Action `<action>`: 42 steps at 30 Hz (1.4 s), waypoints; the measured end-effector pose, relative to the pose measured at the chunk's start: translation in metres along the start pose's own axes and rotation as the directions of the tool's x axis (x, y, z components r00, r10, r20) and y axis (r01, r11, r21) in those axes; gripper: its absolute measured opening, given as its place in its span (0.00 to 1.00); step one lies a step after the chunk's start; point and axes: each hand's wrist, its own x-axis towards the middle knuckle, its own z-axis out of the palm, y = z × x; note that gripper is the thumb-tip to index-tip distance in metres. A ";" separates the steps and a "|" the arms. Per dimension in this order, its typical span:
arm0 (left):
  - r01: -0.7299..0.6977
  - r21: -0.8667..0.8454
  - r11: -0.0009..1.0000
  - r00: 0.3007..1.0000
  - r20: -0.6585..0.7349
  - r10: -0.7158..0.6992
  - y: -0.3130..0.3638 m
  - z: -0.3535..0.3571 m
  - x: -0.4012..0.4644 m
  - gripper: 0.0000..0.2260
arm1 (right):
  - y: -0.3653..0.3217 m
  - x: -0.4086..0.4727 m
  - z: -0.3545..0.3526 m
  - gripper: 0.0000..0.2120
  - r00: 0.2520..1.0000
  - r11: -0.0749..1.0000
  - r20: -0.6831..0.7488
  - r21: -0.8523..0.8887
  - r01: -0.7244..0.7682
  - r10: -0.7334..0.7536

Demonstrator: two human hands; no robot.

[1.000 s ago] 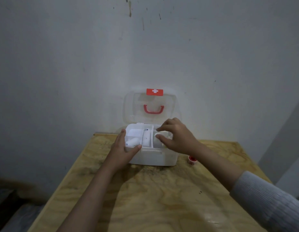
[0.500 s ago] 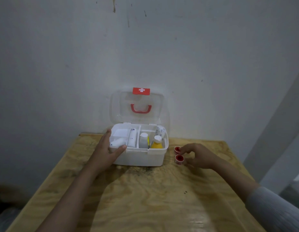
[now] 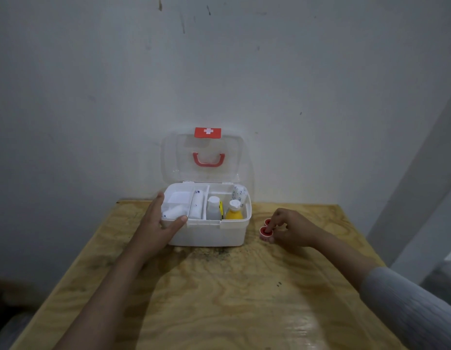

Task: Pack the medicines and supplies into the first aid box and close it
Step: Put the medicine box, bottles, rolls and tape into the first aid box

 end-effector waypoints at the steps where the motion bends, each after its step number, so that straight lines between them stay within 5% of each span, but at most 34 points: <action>1: -0.003 -0.005 1.000 1.000 -0.001 0.003 0.000 0.000 0.000 0.39 | 0.000 0.000 0.001 0.11 1.000 1.000 -0.004 0.005 -0.005 0.005; 15: -0.018 -0.022 1.000 1.000 -0.001 0.018 -0.003 0.000 -0.001 0.40 | -0.025 -0.014 -0.011 0.08 0.986 0.992 -0.166 0.122 0.017 0.004; 24: -0.014 -0.011 1.000 1.000 0.020 0.014 -0.002 -0.001 -0.001 0.42 | -0.124 0.006 -0.073 0.10 0.913 0.964 -0.376 0.142 0.225 -0.158; 31: 0.020 0.014 1.000 0.999 0.036 -0.021 0.005 -0.004 -0.004 0.43 | -0.189 0.069 -0.039 0.12 0.937 0.955 -0.218 0.062 0.292 -0.272; 42: 0.018 -0.044 0.999 0.999 0.033 -0.016 0.008 -0.004 -0.006 0.41 | -0.211 0.128 0.023 0.12 0.983 0.977 0.048 -0.109 0.184 -0.180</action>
